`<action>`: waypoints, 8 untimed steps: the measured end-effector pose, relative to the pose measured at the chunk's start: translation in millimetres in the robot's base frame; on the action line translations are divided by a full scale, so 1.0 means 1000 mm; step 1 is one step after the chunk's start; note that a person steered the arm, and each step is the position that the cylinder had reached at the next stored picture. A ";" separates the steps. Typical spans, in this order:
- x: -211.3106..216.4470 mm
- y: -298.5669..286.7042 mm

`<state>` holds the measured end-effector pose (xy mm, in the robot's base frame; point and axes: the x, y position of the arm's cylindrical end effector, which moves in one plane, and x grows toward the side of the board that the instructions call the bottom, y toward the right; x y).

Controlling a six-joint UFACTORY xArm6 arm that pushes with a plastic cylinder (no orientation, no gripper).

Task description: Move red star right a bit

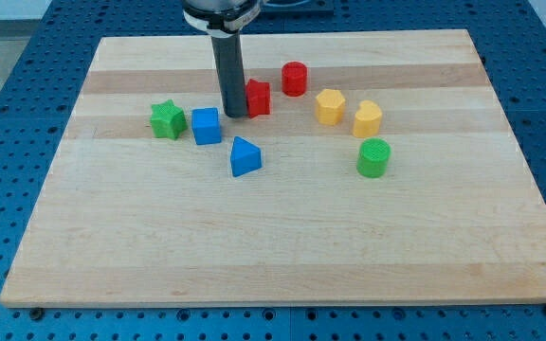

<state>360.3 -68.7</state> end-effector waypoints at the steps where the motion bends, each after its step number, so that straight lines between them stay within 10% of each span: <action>1: 0.000 -0.012; 8: -0.014 0.022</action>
<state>346.3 -46.9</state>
